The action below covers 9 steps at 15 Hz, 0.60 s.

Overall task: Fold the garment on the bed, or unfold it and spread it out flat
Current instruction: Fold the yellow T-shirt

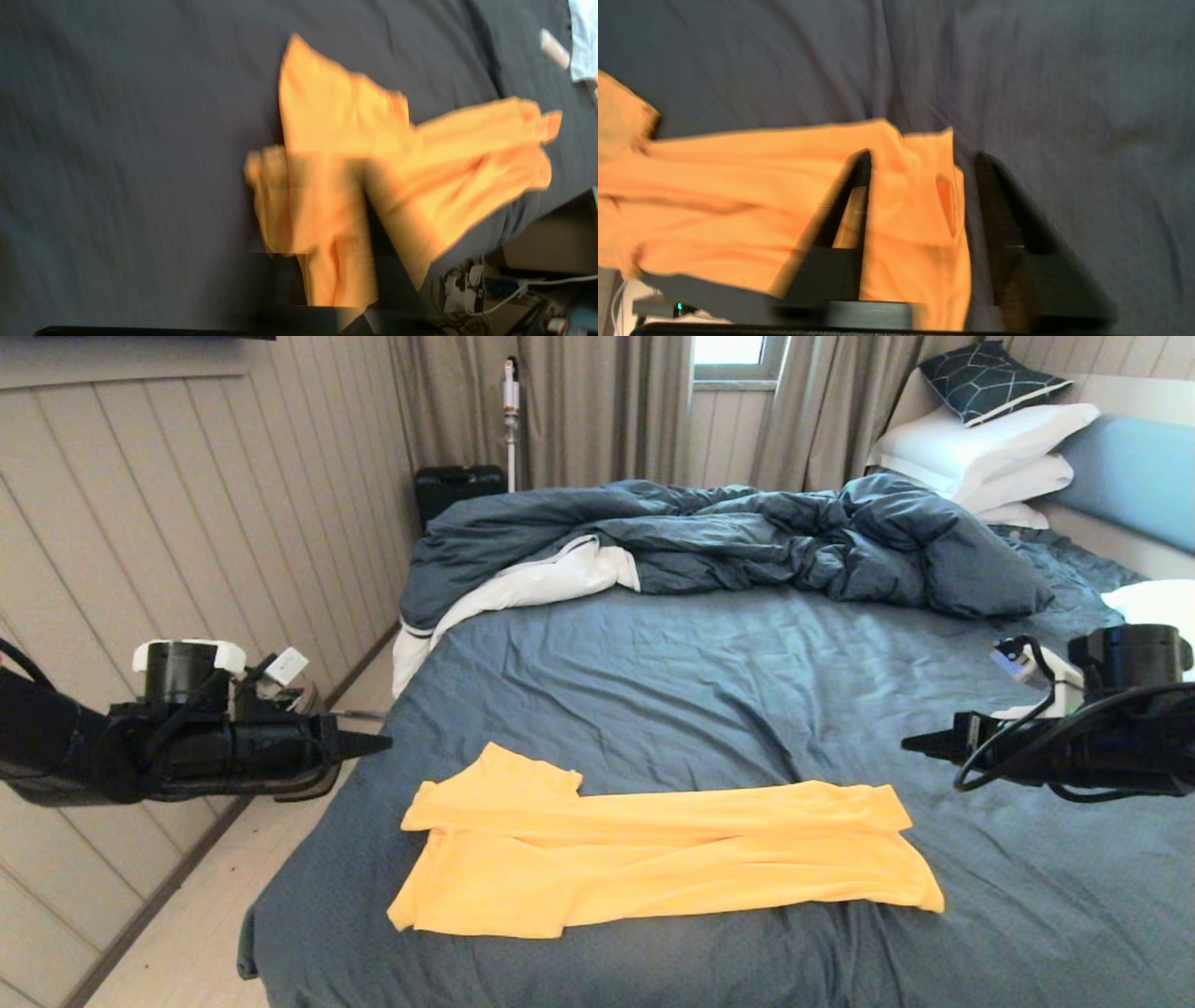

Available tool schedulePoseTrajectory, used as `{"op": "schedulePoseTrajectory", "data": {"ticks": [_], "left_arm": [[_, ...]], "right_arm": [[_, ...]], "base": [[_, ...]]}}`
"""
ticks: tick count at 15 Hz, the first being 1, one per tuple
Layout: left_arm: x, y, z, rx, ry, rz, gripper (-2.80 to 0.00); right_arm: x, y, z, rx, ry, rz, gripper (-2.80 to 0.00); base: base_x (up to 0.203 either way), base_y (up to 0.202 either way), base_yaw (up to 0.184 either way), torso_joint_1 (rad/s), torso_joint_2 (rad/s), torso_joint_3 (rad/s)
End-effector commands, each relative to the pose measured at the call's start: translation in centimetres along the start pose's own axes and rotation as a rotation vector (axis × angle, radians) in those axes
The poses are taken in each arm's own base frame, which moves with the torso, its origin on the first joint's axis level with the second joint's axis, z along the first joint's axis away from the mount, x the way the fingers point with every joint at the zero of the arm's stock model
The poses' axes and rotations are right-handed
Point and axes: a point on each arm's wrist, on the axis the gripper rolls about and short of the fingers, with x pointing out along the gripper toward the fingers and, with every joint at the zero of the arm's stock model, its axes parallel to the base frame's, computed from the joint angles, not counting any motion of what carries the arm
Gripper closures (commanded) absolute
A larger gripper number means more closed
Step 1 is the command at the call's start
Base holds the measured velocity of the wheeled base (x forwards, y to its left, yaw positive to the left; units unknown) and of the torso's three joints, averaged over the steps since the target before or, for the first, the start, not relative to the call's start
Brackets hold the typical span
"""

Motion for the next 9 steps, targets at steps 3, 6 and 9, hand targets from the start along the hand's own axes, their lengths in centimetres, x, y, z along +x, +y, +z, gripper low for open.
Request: {"op": "schedulePoseTrajectory", "data": {"ticks": [3,6,9], "left_arm": [[4.2,1.2,4.5,-0.027,0.061,-0.016,0.0],[9.0,2.7,5.4,-0.082,0.172,-0.021,0.0],[12.5,3.0,4.6,-0.132,0.286,-0.02,0.0]], "right_arm": [[0.3,0.8,1.5,0.027,-0.038,0.024,0.0],[0.8,0.7,1.5,0.034,-0.031,0.028,0.0],[0.9,0.8,1.4,0.059,-0.026,0.039,0.0]], "base": [[0.0,0.0,0.0,0.0,0.0,0.0],[0.0,0.0,0.0,0.0,0.0,0.0],[0.0,0.0,0.0,0.0,0.0,0.0]]}}
